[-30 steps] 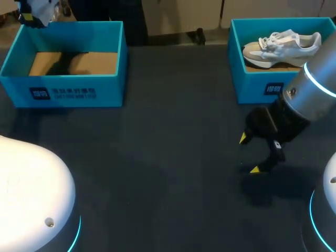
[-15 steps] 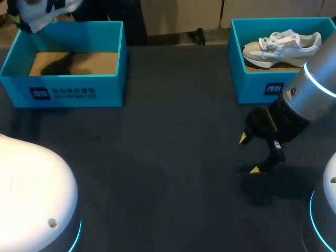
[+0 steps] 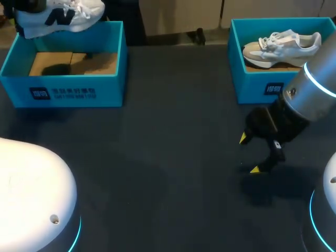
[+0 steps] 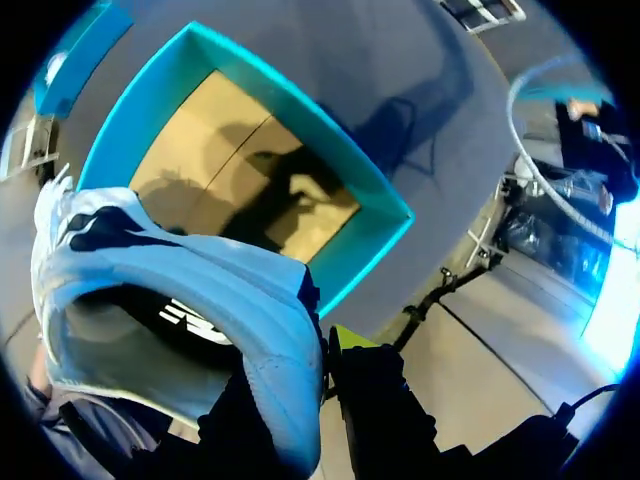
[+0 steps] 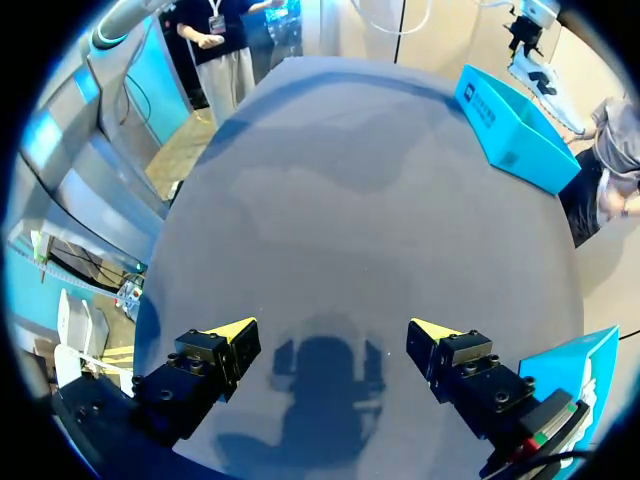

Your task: Take the shoe out of the shoebox, open the shoe tongue, remove and reinsert the insole, then place the shoe into the shoebox

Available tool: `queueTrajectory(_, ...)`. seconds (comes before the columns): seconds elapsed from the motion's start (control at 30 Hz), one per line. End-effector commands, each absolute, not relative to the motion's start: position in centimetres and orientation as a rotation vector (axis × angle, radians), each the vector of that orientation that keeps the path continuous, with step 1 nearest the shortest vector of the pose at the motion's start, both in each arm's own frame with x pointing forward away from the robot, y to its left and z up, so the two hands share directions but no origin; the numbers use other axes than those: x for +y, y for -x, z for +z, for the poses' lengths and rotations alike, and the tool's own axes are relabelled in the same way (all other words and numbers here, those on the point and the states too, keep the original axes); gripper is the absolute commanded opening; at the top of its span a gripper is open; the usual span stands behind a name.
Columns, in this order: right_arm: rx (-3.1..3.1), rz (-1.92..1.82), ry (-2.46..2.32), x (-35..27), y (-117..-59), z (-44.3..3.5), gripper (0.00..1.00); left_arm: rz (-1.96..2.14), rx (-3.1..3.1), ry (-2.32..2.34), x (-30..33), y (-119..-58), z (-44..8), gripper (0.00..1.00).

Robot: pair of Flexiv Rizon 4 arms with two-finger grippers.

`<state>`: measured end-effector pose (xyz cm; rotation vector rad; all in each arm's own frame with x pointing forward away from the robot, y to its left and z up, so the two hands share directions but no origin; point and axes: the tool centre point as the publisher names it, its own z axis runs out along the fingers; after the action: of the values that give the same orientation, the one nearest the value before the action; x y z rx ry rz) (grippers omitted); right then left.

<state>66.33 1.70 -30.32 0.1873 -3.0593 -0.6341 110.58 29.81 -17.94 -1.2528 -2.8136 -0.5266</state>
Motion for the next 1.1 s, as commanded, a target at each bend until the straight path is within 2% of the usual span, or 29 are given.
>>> queueTrajectory(0.03,-3.062,-0.631,-0.188,1.7,-66.3,-30.4,1.00,-0.502,-2.810,1.259,30.3,-110.9,-17.7,0.00)
queueTrajectory(0.27,-3.062,-0.631,-0.188,1.7,-66.3,-30.4,1.00,-0.502,-2.810,1.259,30.3,-110.9,-17.7,0.00)
queueTrajectory(0.57,-3.062,-0.631,-0.188,1.7,-66.3,-30.4,1.00,-0.450,-2.581,1.635,31.5,-109.6,-19.0,0.00)
queueTrajectory(1.1,-3.062,-0.631,-0.188,1.7,-66.3,-30.4,1.00,-0.444,-2.534,1.708,30.8,-110.9,-19.6,0.00)
